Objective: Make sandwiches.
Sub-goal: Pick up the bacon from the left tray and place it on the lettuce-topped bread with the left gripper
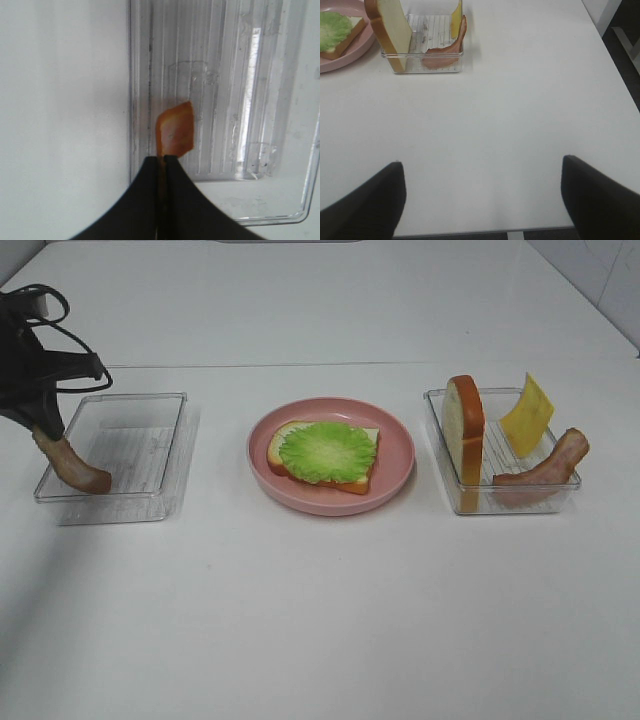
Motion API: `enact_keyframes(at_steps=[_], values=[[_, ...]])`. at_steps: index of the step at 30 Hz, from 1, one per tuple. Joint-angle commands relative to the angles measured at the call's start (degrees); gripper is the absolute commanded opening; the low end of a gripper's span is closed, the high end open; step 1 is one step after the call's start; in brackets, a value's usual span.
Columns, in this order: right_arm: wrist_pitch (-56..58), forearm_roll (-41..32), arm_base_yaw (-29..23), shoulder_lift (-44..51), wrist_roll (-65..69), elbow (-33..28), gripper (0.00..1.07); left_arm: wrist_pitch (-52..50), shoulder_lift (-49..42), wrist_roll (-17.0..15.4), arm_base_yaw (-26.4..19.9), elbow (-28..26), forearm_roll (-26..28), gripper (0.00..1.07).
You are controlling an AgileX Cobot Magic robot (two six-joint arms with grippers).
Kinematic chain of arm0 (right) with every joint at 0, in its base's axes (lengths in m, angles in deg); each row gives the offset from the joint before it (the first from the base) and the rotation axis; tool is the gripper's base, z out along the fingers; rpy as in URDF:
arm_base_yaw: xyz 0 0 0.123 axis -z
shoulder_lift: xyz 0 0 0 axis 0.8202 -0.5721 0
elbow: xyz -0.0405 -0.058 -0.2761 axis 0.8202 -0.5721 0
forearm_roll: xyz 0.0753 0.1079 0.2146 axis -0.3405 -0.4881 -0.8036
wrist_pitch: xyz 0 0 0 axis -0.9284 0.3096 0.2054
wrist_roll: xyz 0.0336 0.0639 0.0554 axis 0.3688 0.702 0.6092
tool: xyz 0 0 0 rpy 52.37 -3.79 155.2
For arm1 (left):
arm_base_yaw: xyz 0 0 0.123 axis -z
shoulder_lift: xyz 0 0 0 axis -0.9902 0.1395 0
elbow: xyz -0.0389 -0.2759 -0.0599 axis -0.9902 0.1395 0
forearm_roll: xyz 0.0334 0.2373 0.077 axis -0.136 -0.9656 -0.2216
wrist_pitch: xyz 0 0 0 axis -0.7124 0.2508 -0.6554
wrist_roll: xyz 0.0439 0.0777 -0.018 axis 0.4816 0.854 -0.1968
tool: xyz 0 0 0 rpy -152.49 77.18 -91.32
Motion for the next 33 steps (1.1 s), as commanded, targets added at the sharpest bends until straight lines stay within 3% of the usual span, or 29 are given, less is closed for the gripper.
enact_keyframes(at_steps=[1,9,12,14,24,26,33], values=[[-0.3,0.0,0.3,-0.2,-0.5,-0.2,0.83,2.1,-0.1,-0.4,0.2,-1.9,1.7,0.0],[-0.3,0.0,0.3,-0.2,-0.5,-0.2,0.83,3.3,-0.1,-0.4,2.8,-12.2,7.8,0.0],[-0.3,0.0,0.3,-0.2,-0.5,-0.2,0.83,3.1,-0.1,-0.4,3.5,-13.5,8.4,0.0],[-0.3,0.0,0.3,-0.2,-0.5,-0.2,0.83,0.7,-0.1,-0.4,5.8,-17.8,11.5,0.0],[-0.3,0.0,0.3,-0.2,-0.5,-0.2,0.83,-9.5,0.7,-0.5,10.5,-19.4,21.7,0.0],[-0.3,0.0,0.3,-0.2,-0.5,-0.2,0.83,-11.9,2.3,0.3,12.0,-19.4,27.0,0.0],[-0.3,0.0,0.3,-0.2,-0.5,-0.2,0.83,-15.4,6.6,3.8,15.5,-19.4,35.9,0.0]])
